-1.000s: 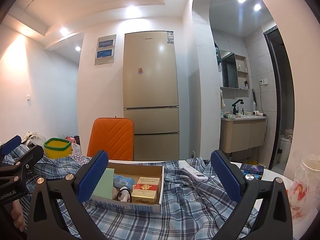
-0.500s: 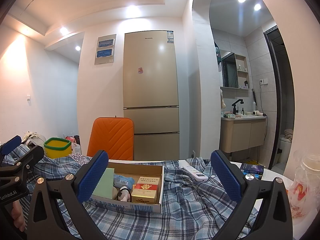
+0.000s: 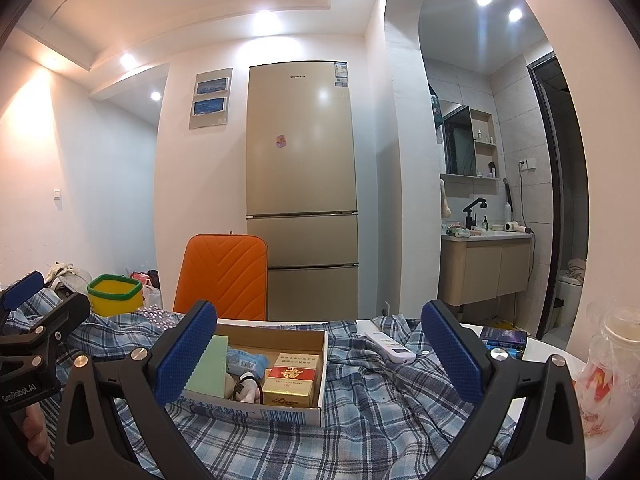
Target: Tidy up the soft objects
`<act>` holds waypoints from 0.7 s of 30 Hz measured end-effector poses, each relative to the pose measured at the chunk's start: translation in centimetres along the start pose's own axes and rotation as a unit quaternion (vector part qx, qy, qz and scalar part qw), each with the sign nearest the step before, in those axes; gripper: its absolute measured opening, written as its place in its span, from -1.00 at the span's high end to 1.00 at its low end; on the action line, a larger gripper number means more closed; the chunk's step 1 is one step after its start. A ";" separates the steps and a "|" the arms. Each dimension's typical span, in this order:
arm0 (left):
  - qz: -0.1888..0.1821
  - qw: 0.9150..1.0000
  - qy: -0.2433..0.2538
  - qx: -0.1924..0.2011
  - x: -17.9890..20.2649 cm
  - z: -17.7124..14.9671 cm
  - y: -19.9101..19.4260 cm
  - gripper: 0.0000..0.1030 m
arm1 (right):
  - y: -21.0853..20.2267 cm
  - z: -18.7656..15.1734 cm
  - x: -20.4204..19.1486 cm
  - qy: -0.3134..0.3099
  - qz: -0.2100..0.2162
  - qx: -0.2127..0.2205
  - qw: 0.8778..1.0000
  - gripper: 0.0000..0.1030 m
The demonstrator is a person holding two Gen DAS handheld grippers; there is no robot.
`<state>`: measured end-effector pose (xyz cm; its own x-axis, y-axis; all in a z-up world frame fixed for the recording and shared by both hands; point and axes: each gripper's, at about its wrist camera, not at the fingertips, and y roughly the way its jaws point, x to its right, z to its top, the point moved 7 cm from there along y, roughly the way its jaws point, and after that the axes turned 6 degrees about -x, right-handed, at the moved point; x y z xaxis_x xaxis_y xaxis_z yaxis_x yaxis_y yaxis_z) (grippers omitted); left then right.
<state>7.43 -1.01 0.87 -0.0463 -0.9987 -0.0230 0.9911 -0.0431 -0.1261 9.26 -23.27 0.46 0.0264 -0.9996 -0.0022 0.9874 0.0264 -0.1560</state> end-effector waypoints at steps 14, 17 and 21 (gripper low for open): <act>0.001 1.000 -0.006 -0.010 -0.3 0.0 0.6 -1.00 | 0.0 -0.1 0.0 -0.001 0.000 0.001 1.000 -1.00; 0.002 1.000 -0.010 -0.014 -0.5 0.0 0.7 -1.00 | 0.0 0.0 0.0 -0.001 0.000 0.001 1.000 -1.00; 0.002 1.000 -0.008 -0.013 -0.4 0.0 0.7 -1.00 | 0.0 0.0 0.0 -0.001 0.000 0.001 1.000 -1.00</act>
<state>8.18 -0.62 0.76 -0.0398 -0.9992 -0.0086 0.9878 -0.0381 -0.1510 9.25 -23.29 0.45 0.0263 -0.9997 -0.0007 0.9876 0.0261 -0.1547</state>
